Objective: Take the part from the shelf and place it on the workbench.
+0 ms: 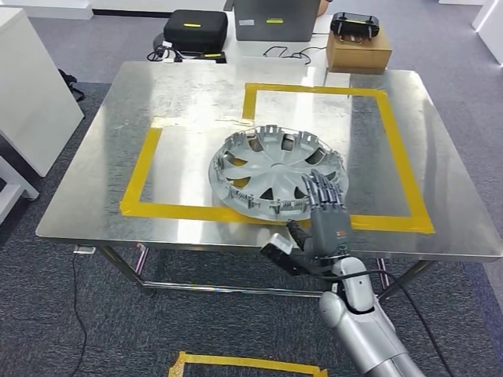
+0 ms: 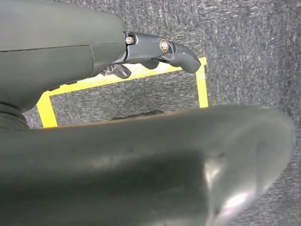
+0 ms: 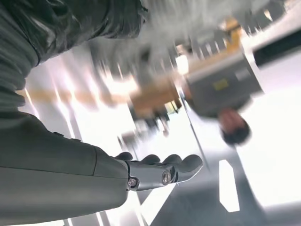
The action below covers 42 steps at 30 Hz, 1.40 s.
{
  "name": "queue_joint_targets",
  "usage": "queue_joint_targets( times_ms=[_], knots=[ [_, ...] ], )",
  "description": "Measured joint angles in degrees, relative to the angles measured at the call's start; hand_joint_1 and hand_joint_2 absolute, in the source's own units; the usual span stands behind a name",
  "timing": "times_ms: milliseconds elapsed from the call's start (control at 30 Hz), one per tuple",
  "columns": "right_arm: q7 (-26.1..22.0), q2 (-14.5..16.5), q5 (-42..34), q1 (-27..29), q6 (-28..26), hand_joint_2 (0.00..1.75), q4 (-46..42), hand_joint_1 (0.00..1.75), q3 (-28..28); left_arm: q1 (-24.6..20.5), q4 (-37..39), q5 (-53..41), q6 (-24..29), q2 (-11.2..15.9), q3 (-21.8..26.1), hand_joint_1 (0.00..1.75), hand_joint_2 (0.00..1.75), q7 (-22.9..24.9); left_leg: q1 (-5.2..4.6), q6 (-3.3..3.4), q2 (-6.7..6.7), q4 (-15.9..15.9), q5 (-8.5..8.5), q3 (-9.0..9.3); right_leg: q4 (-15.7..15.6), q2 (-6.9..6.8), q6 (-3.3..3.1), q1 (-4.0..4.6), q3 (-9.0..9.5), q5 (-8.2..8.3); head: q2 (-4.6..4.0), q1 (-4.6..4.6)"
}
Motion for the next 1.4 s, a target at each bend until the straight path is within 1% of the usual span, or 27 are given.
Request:
queue_joint_targets(
  times_ms=[67, 133, 200, 233, 433, 500, 533, 567, 600, 633, 667, 733, 767, 800, 867, 933, 967, 1033, 1133, 1200, 1333, 1400],
  knots=[
    [0.7, 0.0, 2.2, -0.3, -1.1, 1.75, 0.5, 0.0, 0.7, 0.0, 0.0, -0.1, 0.0, 0.0, 0.0, 0.0, 0.0, 0.0, 0.0, 0.0, 0.0, 0.0, 0.0, 0.0, 0.0, 0.01, 0.0, 0.0, 0.0, 0.0, 0.0, -0.01],
    [4.7, -0.4, 13.7, -2.3, -3.4, 1.75, 2.9, 0.0, 4.3, -0.1, 0.0, -0.5, -0.3, 0.0, 0.0, 0.0, 0.0, 0.0, -0.01, 0.0, 0.01, 0.0, -0.01, 0.01, 0.0, 0.03, 0.0, -0.02, -0.03, 0.0, 0.0, -0.01],
    [8.9, -1.4, 25.0, -5.1, -3.7, 1.75, 5.7, 0.0, 8.2, -0.2, 0.0, -0.7, -0.8, 0.0, -0.1, 0.0, 0.0, -0.1, -0.01, 0.0, 0.01, 0.0, -0.02, 0.0, 0.0, 0.05, -0.01, -0.03, -0.06, 0.0, 0.01, 0.0],
    [10.1, -1.8, 26.7, -6.2, -2.6, 1.75, 6.5, 0.0, 9.0, -0.2, 0.0, -0.5, -0.9, 0.0, -0.1, 0.0, 0.0, -0.1, -0.02, 0.0, 0.01, 0.0, -0.03, 0.0, 0.0, 0.05, -0.01, -0.04, -0.06, -0.01, 0.01, 0.0],
    [19.1, -2.2, 27.4, -8.0, 5.3, 1.75, 8.8, 0.0, 9.8, -0.1, 0.0, 0.6, 0.0, -0.1, 0.0, 0.0, 0.0, 0.0, -0.03, 0.0, 0.01, 0.0, -0.04, 0.0, 0.0, 0.04, -0.01, -0.04, -0.07, 0.0, 0.0, -0.01],
    [20.3, -2.2, 26.7, -8.0, 6.3, 1.75, 9.3, 0.0, 9.4, 0.0, 0.0, 0.7, 0.2, -0.3, 0.1, 0.0, 0.0, 0.3, -0.03, -0.01, 0.01, 0.0, -0.04, 0.0, 0.0, 0.05, -0.01, -0.04, -0.08, -0.01, 0.0, -0.01],
    [20.0, -2.2, 25.4, -7.9, 6.3, 1.75, 9.4, 0.0, 9.0, 0.0, 0.0, 0.8, 0.2, -0.3, 0.2, 0.0, 0.0, 0.3, -0.03, -0.01, 0.01, 0.0, -0.04, 0.0, 0.0, 0.05, -0.02, -0.03, -0.09, -0.01, 0.0, -0.01],
    [18.8, -2.2, 22.8, -7.6, 6.1, 1.75, 9.3, 0.0, 8.4, 0.0, 0.0, 0.9, 0.2, -0.4, 0.3, 0.0, 0.0, 0.4, -0.03, 0.0, 0.01, 0.0, -0.04, 0.0, 0.0, 0.04, -0.02, -0.03, -0.09, -0.02, 0.01, -0.01],
    [16.1, -2.2, 18.4, -7.0, 5.5, 1.75, 8.8, 0.0, 7.5, 0.1, 0.0, 1.1, 0.3, -0.5, 0.6, 0.0, 0.0, 0.5, -0.03, 0.0, 0.0, 0.0, -0.05, 0.0, 0.0, 0.03, -0.03, -0.03, -0.09, -0.03, 0.01, 0.0],
    [12.1, -2.2, 11.6, -5.9, 4.5, 1.75, 7.5, 0.0, 6.4, 0.2, 0.0, 1.3, 0.3, -0.6, 0.8, 0.0, 0.0, 0.5, -0.03, 0.01, -0.01, 0.0, -0.06, 0.0, 0.0, 0.01, -0.03, -0.03, -0.08, -0.05, 0.01, -0.01],
    [6.7, -2.2, 3.3, -4.2, 3.5, 1.75, 5.4, 0.0, 5.2, 0.3, 0.0, 1.4, 0.3, -0.7, 1.1, 0.0, 0.0, 0.4, -0.02, 0.01, -0.02, 0.0, -0.09, 0.0, 0.0, -0.01, -0.03, -0.03, -0.07, -0.08, 0.01, 0.0],
    [-5.3, -2.1, -16.4, 0.6, 2.8, 1.75, -0.9, 0.0, 2.2, 0.6, 0.0, 1.6, 0.1, -0.8, 1.6, 0.0, 0.0, 0.2, -0.03, -0.03, -0.07, 0.0, -0.19, 0.01, 0.0, -0.04, -0.04, -0.04, -0.06, -0.15, 0.0, -0.01],
    [-10.4, -2.1, -25.6, 3.3, 3.8, 1.75, -4.6, 0.0, 0.7, 0.8, 0.0, 1.8, -0.1, -0.9, 1.8, 0.0, 0.0, 0.0, -0.03, -0.04, -0.09, 0.0, -0.24, 0.01, 0.0, -0.04, -0.05, -0.04, -0.05, -0.19, 0.01, 0.0],
    [-14.3, -2.0, -34.0, 6.2, 5.5, 1.75, -8.4, 0.0, -0.9, 1.0, 0.0, 2.2, -0.4, -0.9, 2.0, 0.0, 0.0, 0.0, -0.03, -0.05, -0.11, 0.0, -0.3, 0.0, 0.0, -0.05, -0.05, -0.04, -0.05, -0.24, 0.01, -0.01],
    [-20.0, -1.9, -48.9, 11.8, 11.0, 1.75, -16.0, 0.0, -4.4, 1.3, -0.1, 3.2, -0.7, -1.0, 2.2, 0.0, 0.0, -0.1, -0.03, -0.06, -0.12, 0.0, -0.4, 0.0, 0.0, -0.07, -0.05, -0.05, -0.04, -0.32, 0.01, 0.02],
    [-24.1, -1.5, -61.1, 17.0, 17.4, 1.75, -23.1, 0.0, -8.4, 1.6, -0.2, 4.2, -0.7, -1.1, 2.4, 0.0, 0.0, -0.1, -0.06, -0.09, -0.12, 0.0, -0.47, 0.01, 0.0, -0.05, -0.04, -0.06, -0.04, -0.37, 0.0, 0.0],
    [-25.4, -1.2, -65.3, 19.2, 20.2, 1.75, -26.1, 0.0, -10.3, 1.7, -0.2, 4.5, -0.5, -1.1, 2.4, 0.0, 0.0, -0.1, -0.07, -0.1, -0.12, 0.0, -0.5, 0.01, 0.0, -0.04, -0.04, -0.06, -0.04, -0.39, 0.0, 0.01],
    [-27.2, -0.6, -70.7, 22.9, 24.6, 1.75, -31.2, 0.0, -14.0, 1.9, -0.2, 4.7, -0.1, -1.2, 2.4, 0.0, 0.0, -0.1, -0.09, -0.1, -0.12, 0.0, -0.53, 0.03, 0.0, -0.03, -0.05, -0.06, -0.04, -0.44, 0.01, -0.01],
    [-28.9, 0.4, -75.3, 27.2, 29.5, 1.75, -36.3, 0.0, -18.2, 2.1, -0.2, 4.7, 0.3, -1.3, 2.5, 0.0, 0.0, -0.1, -0.09, -0.14, -0.12, 0.0, -0.56, 0.07, 0.0, -0.03, -0.07, -0.06, -0.03, -0.49, 0.01, 0.0],
    [-29.6, 1.0, -76.4, 29.3, 31.1, 1.75, -38.6, 0.0, -20.2, 2.1, -0.2, 4.7, 0.6, -1.3, 2.6, 0.0, 0.0, -0.1, -0.08, -0.15, -0.12, 0.0, -0.57, 0.09, 0.0, -0.02, -0.07, -0.06, -0.02, -0.5, 0.01, -0.01],
    [-30.1, 1.9, -77.1, 31.8, 32.2, 0.0, -41.3, 0.0, -22.7, 2.2, -0.2, 4.7, 1.1, -1.6, 2.7, 0.0, 0.0, -0.1, -0.08, -0.15, -0.11, 0.0, -0.57, 0.18, 0.0, 0.0, -0.08, -0.05, 0.03, -0.52, 0.01, 0.0],
    [-30.4, 2.6, -77.7, 33.0, 33.9, 0.0, -42.3, 0.0, -24.0, 2.2, -0.2, 4.7, 1.1, -1.7, 2.9, 0.0, 0.0, -0.1, -0.08, -0.16, -0.11, 0.0, -0.57, 0.22, 0.0, -0.01, -0.08, -0.05, 0.06, -0.54, 0.0, 0.0]
  ],
)
